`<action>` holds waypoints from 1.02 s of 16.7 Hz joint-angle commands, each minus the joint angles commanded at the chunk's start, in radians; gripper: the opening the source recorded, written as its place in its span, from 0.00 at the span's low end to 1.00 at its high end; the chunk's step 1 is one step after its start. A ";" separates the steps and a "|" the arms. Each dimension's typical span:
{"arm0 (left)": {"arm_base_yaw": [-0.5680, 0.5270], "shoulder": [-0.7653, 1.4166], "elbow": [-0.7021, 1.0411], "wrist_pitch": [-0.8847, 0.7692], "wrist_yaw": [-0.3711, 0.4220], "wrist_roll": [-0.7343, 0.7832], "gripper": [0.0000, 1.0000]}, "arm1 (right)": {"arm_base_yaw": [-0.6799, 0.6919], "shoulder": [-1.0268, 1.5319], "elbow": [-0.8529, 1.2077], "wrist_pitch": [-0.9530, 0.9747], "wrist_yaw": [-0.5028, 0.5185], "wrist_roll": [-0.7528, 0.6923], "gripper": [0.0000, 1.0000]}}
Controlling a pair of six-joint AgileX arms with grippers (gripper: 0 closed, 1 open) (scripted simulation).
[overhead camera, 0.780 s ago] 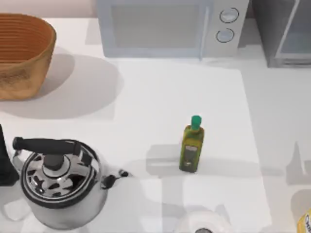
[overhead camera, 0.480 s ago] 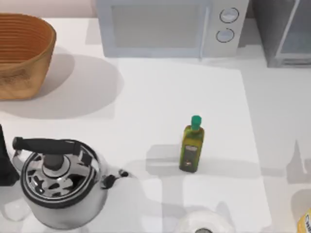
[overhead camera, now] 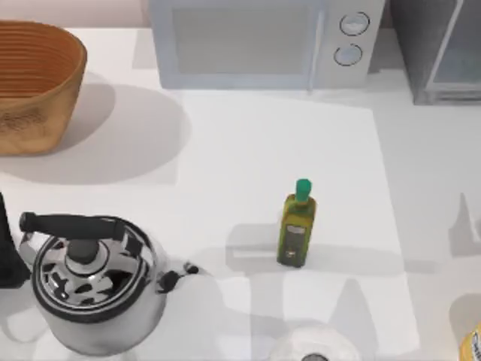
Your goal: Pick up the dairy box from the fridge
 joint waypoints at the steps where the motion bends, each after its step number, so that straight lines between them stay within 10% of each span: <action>1: 0.000 0.000 0.000 0.000 0.000 0.000 1.00 | -0.026 0.099 0.014 0.089 -0.029 0.003 1.00; 17: 0.000 0.000 0.000 0.000 0.000 0.000 1.00 | -0.345 1.139 0.135 1.039 -0.308 0.017 1.00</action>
